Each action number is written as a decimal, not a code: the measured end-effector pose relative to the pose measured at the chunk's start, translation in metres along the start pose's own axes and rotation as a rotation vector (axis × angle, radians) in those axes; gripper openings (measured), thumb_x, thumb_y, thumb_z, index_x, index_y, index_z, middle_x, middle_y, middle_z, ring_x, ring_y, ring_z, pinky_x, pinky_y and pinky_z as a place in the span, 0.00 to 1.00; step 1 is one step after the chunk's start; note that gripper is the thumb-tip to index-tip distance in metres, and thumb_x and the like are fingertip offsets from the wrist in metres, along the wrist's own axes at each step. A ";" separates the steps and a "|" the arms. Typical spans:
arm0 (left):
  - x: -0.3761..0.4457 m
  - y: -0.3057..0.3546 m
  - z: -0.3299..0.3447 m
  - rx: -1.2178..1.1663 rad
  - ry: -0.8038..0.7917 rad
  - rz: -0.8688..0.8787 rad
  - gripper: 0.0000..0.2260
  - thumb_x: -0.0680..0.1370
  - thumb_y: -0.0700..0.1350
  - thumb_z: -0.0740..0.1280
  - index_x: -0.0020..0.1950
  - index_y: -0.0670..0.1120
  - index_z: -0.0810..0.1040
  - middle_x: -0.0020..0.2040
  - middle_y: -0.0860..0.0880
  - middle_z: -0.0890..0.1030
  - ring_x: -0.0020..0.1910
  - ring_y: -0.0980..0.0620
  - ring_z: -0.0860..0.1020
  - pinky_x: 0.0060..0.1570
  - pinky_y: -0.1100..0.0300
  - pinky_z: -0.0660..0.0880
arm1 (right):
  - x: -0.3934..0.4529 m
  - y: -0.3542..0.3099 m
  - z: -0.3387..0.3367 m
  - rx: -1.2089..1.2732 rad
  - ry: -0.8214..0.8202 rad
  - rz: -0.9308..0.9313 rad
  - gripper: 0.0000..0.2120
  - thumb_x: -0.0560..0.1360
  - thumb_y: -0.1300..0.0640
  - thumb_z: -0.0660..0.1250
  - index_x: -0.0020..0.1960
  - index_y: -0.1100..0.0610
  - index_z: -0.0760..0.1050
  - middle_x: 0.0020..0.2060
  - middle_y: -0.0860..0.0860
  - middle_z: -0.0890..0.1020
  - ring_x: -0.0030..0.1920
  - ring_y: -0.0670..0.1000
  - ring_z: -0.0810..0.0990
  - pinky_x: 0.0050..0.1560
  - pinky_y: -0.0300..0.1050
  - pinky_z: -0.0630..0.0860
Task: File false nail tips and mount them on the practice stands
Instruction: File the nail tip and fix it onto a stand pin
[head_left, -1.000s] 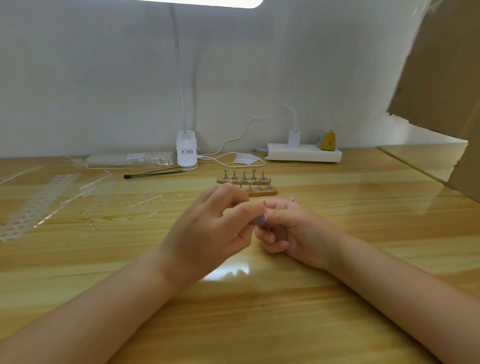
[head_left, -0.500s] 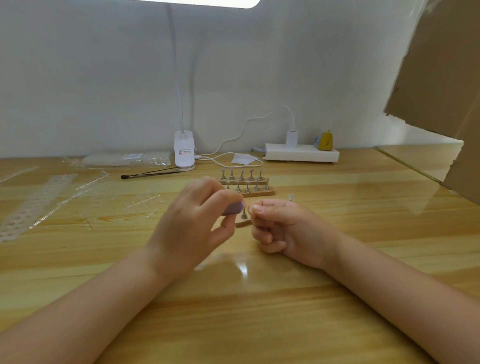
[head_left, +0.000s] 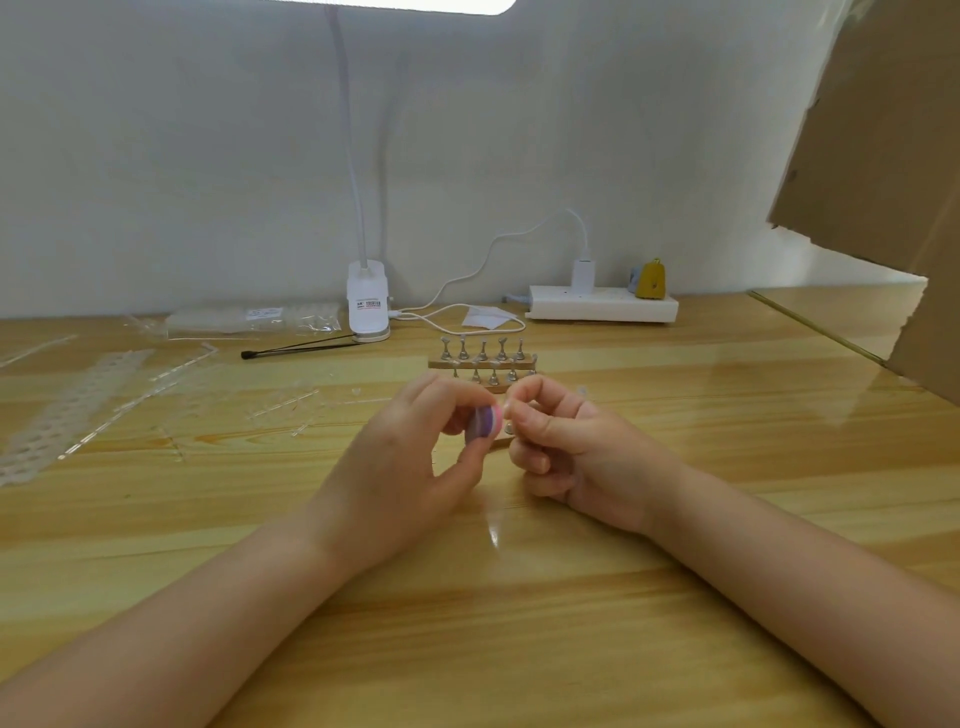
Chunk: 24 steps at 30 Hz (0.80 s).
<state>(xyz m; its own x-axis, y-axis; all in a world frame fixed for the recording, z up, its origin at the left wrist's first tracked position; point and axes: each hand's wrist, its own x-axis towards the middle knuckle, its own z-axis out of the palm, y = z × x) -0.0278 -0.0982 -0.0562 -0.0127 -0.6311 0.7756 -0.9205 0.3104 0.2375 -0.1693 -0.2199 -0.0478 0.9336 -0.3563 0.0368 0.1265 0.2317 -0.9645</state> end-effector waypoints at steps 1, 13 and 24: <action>-0.001 -0.002 -0.001 0.005 0.002 -0.017 0.11 0.72 0.34 0.73 0.53 0.41 0.77 0.45 0.48 0.79 0.43 0.53 0.79 0.44 0.57 0.77 | 0.000 0.000 0.000 0.007 0.006 -0.002 0.03 0.73 0.58 0.65 0.45 0.54 0.71 0.31 0.46 0.71 0.29 0.44 0.67 0.25 0.35 0.57; 0.001 0.000 -0.002 -0.077 0.094 -0.093 0.11 0.74 0.36 0.71 0.56 0.41 0.76 0.47 0.47 0.80 0.46 0.53 0.81 0.47 0.55 0.80 | 0.002 0.003 0.002 -0.026 0.041 -0.029 0.04 0.71 0.56 0.66 0.44 0.54 0.72 0.30 0.45 0.71 0.28 0.44 0.67 0.24 0.34 0.57; 0.004 0.005 -0.001 -0.095 0.114 -0.053 0.10 0.76 0.37 0.68 0.57 0.39 0.75 0.49 0.47 0.79 0.48 0.52 0.80 0.49 0.56 0.79 | 0.003 0.003 0.001 -0.030 0.047 -0.024 0.04 0.72 0.56 0.66 0.44 0.54 0.72 0.30 0.45 0.71 0.28 0.44 0.67 0.24 0.34 0.58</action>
<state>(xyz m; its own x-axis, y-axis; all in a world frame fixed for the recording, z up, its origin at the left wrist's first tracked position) -0.0319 -0.0981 -0.0515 0.0842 -0.5654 0.8205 -0.8773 0.3484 0.3301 -0.1663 -0.2197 -0.0503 0.9136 -0.4036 0.0485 0.1379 0.1955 -0.9710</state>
